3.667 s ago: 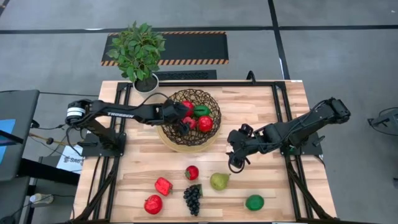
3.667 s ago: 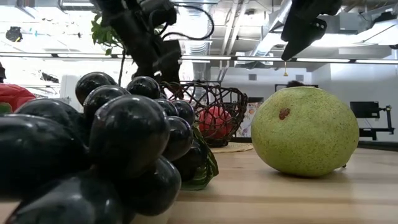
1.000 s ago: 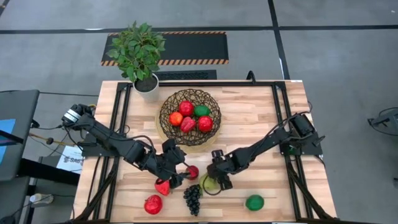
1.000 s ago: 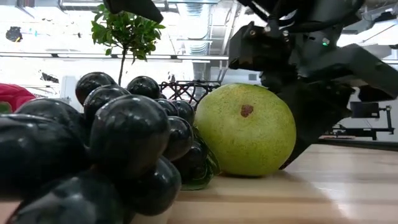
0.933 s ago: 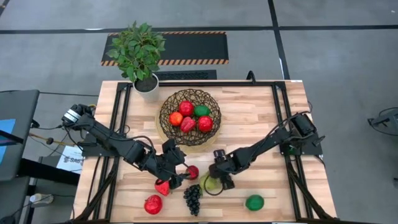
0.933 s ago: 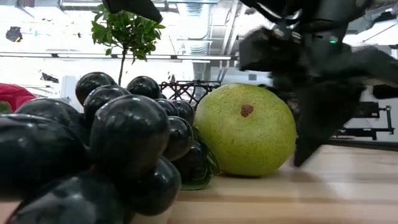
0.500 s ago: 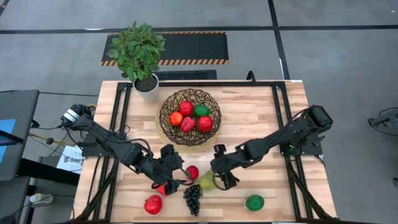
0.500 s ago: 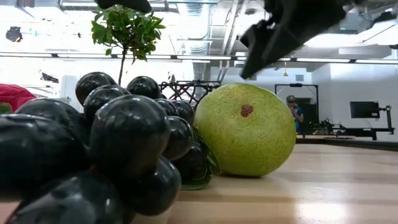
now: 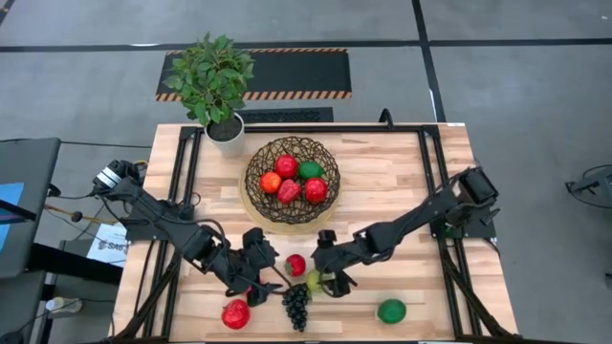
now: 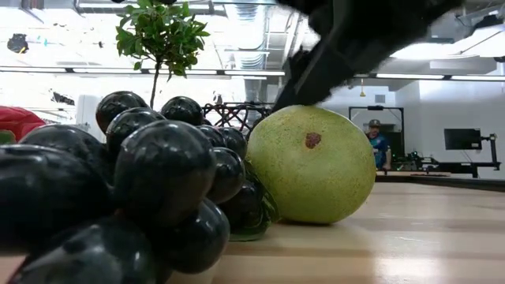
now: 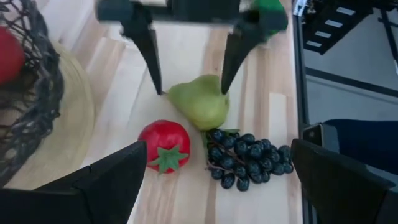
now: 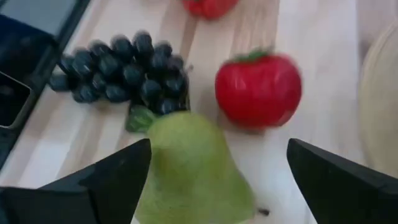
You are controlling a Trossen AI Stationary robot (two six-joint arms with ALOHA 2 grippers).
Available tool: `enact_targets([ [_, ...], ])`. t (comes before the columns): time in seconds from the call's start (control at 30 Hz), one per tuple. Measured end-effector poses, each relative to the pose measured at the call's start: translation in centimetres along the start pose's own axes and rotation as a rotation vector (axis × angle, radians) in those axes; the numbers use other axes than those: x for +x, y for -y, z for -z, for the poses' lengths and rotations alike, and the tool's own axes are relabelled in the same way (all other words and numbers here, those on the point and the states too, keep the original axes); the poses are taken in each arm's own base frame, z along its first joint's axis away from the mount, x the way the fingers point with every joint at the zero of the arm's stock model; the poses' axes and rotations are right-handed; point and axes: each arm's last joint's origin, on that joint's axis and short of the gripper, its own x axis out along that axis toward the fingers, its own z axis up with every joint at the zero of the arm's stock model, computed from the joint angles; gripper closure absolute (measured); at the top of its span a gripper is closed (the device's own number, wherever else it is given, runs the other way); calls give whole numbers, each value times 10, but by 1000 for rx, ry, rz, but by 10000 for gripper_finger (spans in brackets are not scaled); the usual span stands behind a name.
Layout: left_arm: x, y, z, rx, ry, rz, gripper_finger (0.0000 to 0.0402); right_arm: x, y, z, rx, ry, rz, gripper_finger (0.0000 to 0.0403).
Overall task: Build produce basket
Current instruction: Put the green pear into the basket
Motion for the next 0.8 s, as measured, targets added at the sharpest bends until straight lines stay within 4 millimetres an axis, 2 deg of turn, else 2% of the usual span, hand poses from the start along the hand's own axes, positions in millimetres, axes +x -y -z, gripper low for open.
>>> enact_targets([
  [0.2,0,-1,0,-1,9,-17,20,15,-6,-1,31,-11,-11,11],
  [0.33,0,-1,0,-3,9,-17,20,14,-10,-2,32,-7,-19,10],
  [0.63,0,-1,1,0,11,-34,20,17,-6,16,92,-80,1,21],
  [0.8,0,-2,3,1,2,-57,20,17,-6,18,116,-99,8,23],
])
